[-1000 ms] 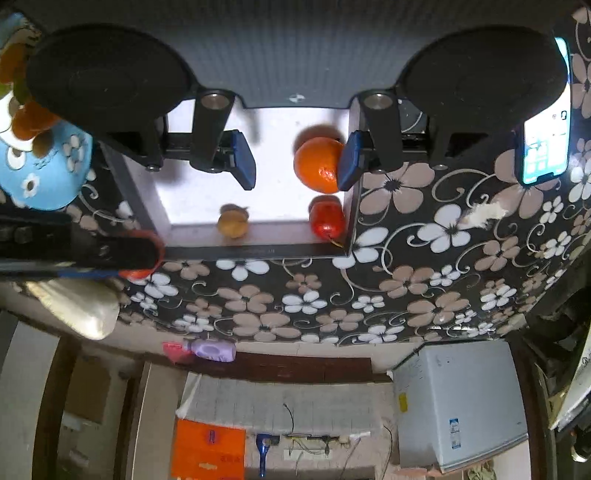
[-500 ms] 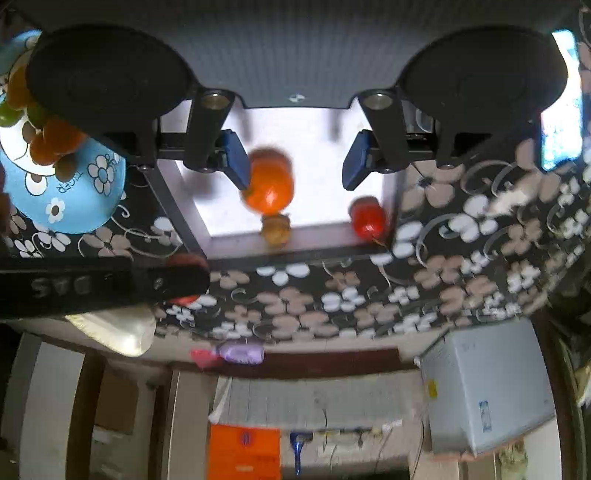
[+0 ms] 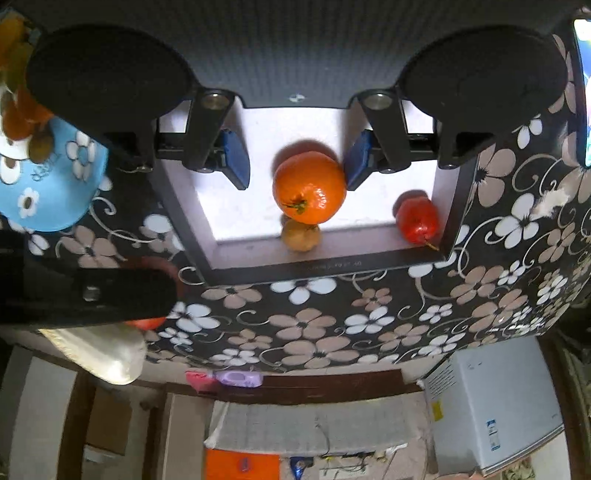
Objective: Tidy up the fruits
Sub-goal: 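Grasp a large red tomato with the right gripper while the left gripper approaches an orange, then carry the orange and large red tomato over the blue plate with both grippers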
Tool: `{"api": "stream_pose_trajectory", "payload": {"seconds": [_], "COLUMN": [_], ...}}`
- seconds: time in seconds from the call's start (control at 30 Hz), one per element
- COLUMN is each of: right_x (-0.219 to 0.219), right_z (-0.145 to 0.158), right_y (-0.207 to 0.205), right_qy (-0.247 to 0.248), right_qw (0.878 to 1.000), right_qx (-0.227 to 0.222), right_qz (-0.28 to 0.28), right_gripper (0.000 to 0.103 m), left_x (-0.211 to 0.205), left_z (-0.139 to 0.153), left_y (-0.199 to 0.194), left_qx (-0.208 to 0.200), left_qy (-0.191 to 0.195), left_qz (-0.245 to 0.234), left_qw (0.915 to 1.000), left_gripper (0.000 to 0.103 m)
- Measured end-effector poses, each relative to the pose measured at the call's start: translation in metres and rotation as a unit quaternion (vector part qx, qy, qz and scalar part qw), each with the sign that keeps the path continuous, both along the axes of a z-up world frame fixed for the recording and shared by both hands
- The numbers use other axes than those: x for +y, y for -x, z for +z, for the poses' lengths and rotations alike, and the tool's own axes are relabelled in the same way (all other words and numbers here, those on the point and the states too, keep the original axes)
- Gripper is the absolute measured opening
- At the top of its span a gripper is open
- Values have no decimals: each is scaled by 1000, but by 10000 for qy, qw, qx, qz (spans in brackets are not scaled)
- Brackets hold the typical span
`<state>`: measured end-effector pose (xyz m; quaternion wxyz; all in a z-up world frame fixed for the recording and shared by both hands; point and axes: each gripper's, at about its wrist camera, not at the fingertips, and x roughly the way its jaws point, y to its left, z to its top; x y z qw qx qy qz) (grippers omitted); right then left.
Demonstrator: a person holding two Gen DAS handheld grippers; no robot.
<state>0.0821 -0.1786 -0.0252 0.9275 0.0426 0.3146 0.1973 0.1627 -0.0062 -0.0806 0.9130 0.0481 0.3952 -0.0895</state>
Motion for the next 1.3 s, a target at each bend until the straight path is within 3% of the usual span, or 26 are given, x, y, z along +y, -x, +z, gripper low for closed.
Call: {"api": "stream_pose_trajectory", "payload": {"seconds": [0.13, 0.43, 0.73, 1.3], "right_x": [-1, -1, 8, -11], "right_z": [-2, -1, 5, 13], "right_y": [-1, 9, 43, 110], "right_qy": [30, 97, 217, 152], "right_qw": [10000, 9999, 9997, 9990], "right_qx": [33, 26, -85, -220], "right_qz": [10, -9, -38, -354], "right_gripper": [36, 36, 36, 36], "left_x": [8, 17, 11, -13], "left_z": [2, 10, 40, 56], "left_y": [-1, 12, 57, 136], "left_qx": [44, 43, -397, -557], "left_qy": [100, 263, 250, 181], "left_qz": [172, 332, 391, 92], "left_qw": [9998, 9991, 9981, 9982], "left_gripper": [47, 46, 46, 46]}}
